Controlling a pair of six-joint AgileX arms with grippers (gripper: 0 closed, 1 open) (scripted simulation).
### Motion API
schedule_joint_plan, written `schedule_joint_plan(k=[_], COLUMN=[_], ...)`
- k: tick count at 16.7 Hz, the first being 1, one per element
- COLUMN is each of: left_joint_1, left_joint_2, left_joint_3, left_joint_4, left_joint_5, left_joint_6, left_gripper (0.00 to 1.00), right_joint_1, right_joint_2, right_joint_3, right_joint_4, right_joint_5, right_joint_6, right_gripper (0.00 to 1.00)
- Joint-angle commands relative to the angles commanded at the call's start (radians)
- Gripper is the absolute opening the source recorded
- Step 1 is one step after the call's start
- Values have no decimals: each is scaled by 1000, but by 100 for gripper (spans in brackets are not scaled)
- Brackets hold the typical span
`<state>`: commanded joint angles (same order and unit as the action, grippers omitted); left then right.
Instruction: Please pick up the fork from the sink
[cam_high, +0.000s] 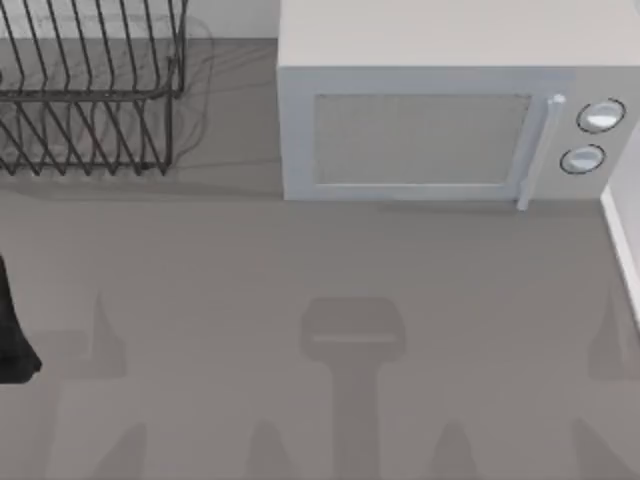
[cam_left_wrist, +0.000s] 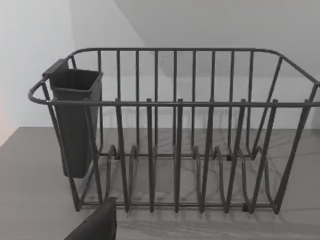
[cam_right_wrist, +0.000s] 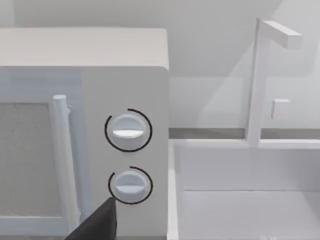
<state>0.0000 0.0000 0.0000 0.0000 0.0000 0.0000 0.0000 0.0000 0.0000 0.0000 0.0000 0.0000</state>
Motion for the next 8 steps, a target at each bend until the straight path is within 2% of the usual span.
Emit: schedule_joint_plan(k=[4, 8], left_joint_1=[0, 0], left_joint_2=[0, 0], left_joint_3=[0, 0], left_joint_4=[0, 0], left_joint_5=[0, 0], left_joint_6=[0, 0], left_gripper=[100, 100], right_joint_1=[-3, -23], right_joint_2=[29, 203], right_joint_3=[25, 173], right_joint_4=[-15, -105], right_joint_5=[0, 0], right_joint_6=[-3, -20], right_gripper=[100, 100])
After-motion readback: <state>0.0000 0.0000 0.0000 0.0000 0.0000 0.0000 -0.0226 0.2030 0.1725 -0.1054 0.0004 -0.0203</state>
